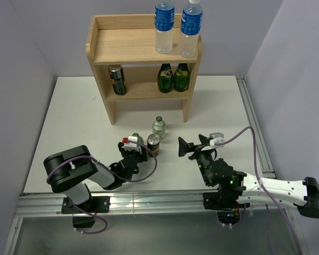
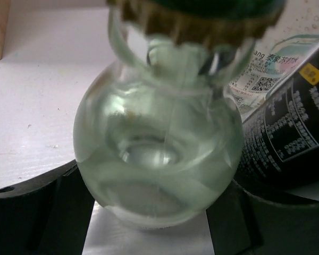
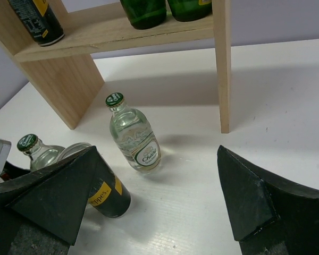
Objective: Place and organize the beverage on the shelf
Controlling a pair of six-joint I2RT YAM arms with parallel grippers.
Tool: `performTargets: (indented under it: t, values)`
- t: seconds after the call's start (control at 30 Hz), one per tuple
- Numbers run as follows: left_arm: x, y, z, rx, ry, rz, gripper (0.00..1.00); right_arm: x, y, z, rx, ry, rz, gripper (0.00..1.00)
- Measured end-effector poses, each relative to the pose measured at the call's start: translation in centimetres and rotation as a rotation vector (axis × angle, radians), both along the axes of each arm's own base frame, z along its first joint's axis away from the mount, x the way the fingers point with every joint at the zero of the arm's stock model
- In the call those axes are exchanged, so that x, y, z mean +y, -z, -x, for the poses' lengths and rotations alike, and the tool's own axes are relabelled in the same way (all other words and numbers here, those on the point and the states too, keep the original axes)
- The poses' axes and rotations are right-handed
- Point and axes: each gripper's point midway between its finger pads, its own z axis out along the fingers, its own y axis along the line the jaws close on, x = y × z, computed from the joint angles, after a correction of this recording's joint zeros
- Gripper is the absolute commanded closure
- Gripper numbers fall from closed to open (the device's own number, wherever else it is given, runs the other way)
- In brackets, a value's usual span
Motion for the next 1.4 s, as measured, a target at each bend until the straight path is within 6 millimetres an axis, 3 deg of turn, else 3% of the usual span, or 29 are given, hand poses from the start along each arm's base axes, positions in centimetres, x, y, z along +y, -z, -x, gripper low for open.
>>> performTargets:
  t: [0.27, 0.3, 0.33, 0.37, 0.73, 0.87, 0.93, 1.0, 1.1, 1.4]
  values:
    - [-0.2, 0.0, -1.5, -0.032, -0.038, 0.001, 0.51, 0.1, 0.1, -0.1, 0.002, -0.001, -0.001, 0.00]
    - [-0.2, 0.0, -1.6, -0.035, -0.042, 0.003, 0.64, 0.1, 0.1, -0.1, 0.002, -0.001, -0.002, 0.00]
    - [-0.2, 0.0, -1.8, -0.038, -0.045, 0.005, 0.89, 0.0, 0.1, -0.1, 0.002, -0.001, -0.002, 0.00]
    - [-0.2, 0.0, -1.9, -0.039, -0.048, 0.006, 0.96, 0.1, 0.1, -0.1, 0.002, -0.001, -0.004, 0.00]
    - [0.7, -0.3, -1.2, 0.023, -0.060, -0.033, 1.00, 0.1, 0.1, -0.1, 0.003, -0.003, -0.004, 0.00]
    - [1.4, -2.4, -0.5, 0.065, -0.042, -0.084, 1.00, 0.1, 0.1, -0.1, 0.003, -0.004, -0.004, 0.00]
    - [1.3, -4.7, -0.4, 0.064, -0.025, -0.077, 1.00, 0.1, 0.1, -0.1, 0.003, -0.006, -0.004, 0.00]
    - [0.9, -8.4, -0.5, 0.040, -0.005, -0.040, 1.00, 0.1, 0.1, -0.1, 0.003, -0.006, -0.004, 0.00]
    - [0.5, -15.5, -0.8, -0.032, 0.014, 0.028, 1.00, 0.2, 0.1, -0.1, 0.003, -0.006, -0.001, 0.00]
    - [0.6, -33.2, -3.4, -0.199, 0.018, 0.012, 1.00, 0.2, 0.1, -0.1, 0.004, -0.008, -0.003, 0.00]
